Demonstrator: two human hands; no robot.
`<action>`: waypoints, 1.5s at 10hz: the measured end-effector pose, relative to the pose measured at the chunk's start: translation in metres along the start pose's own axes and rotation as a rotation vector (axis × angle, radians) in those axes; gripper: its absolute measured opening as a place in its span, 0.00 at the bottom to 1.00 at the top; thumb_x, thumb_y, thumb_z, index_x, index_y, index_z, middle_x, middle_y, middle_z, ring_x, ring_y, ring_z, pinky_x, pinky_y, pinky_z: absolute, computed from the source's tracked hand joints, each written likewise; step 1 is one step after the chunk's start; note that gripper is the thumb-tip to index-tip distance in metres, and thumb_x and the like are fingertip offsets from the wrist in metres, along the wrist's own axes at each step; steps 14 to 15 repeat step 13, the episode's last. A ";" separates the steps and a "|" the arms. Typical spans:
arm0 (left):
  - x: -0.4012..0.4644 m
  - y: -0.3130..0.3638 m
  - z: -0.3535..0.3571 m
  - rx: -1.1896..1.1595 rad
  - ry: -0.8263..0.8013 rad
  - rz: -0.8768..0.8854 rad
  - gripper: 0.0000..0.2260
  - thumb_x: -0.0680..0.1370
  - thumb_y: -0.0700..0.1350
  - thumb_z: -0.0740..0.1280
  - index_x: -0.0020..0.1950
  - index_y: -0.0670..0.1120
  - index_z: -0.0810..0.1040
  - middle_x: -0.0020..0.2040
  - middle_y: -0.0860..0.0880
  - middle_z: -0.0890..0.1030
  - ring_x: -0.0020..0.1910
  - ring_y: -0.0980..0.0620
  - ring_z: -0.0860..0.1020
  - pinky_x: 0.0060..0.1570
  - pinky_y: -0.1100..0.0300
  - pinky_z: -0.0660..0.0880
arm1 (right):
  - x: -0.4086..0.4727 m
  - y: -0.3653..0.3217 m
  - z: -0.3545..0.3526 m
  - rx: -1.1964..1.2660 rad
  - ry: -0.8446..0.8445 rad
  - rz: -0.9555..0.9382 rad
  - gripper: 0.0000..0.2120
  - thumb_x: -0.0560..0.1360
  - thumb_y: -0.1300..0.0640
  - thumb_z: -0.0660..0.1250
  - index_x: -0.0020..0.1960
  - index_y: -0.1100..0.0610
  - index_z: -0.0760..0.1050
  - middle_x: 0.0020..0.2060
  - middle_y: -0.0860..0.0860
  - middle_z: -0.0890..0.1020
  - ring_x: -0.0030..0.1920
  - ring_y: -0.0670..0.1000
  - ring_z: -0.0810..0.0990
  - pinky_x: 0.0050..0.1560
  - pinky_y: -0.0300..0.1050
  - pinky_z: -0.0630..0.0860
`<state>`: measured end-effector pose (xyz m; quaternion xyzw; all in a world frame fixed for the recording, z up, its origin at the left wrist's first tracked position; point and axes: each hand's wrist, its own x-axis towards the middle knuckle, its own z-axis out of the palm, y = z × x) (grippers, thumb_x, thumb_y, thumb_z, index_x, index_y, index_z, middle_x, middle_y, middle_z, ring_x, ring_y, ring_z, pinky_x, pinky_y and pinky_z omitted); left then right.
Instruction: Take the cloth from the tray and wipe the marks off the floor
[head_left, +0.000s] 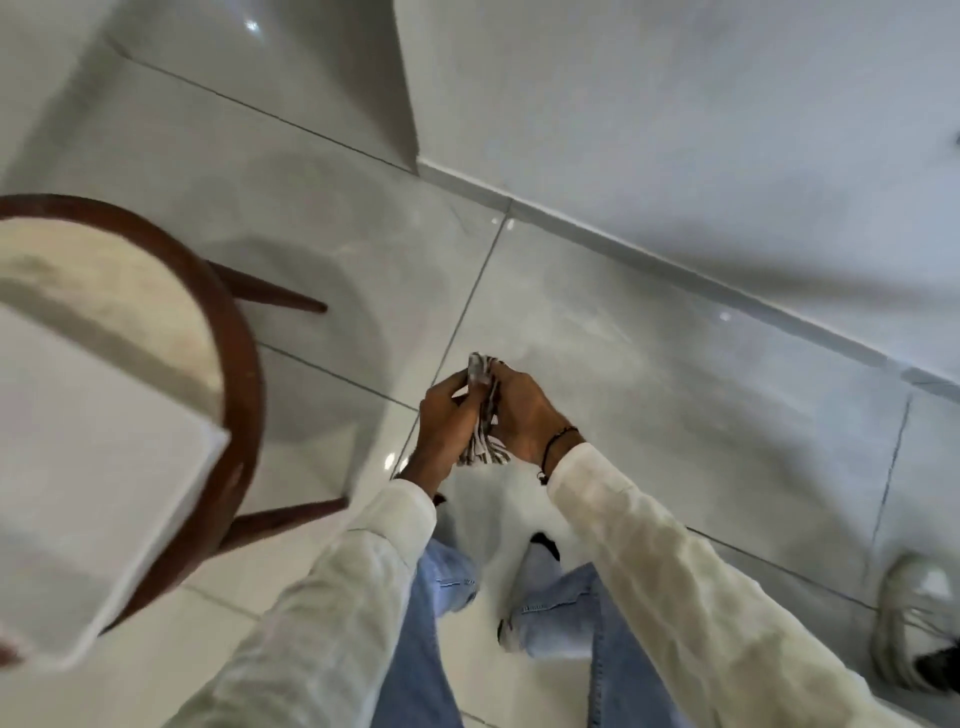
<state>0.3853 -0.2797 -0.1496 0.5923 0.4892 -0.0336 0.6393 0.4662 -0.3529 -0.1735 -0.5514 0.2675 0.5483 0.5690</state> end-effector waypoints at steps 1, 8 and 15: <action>-0.063 0.048 -0.045 -0.030 0.079 0.015 0.12 0.81 0.50 0.69 0.38 0.58 0.87 0.35 0.56 0.87 0.39 0.52 0.86 0.50 0.53 0.84 | -0.087 -0.023 0.039 -0.157 -0.032 0.003 0.14 0.82 0.46 0.63 0.51 0.54 0.83 0.49 0.56 0.84 0.48 0.57 0.83 0.53 0.50 0.80; -0.137 -0.009 -0.400 -0.501 0.630 -0.338 0.12 0.82 0.34 0.66 0.64 0.42 0.78 0.44 0.52 0.81 0.28 0.63 0.80 0.21 0.76 0.72 | -0.108 0.090 0.374 -1.150 -0.038 -0.378 0.08 0.75 0.62 0.73 0.53 0.58 0.86 0.46 0.54 0.88 0.46 0.54 0.86 0.53 0.48 0.84; -0.086 -0.075 -0.438 -0.141 0.716 -0.389 0.23 0.81 0.38 0.66 0.76 0.39 0.69 0.74 0.37 0.73 0.72 0.36 0.76 0.73 0.44 0.75 | -0.064 0.119 0.413 -1.100 0.185 -0.685 0.10 0.74 0.64 0.71 0.52 0.56 0.87 0.49 0.49 0.89 0.48 0.52 0.88 0.59 0.50 0.84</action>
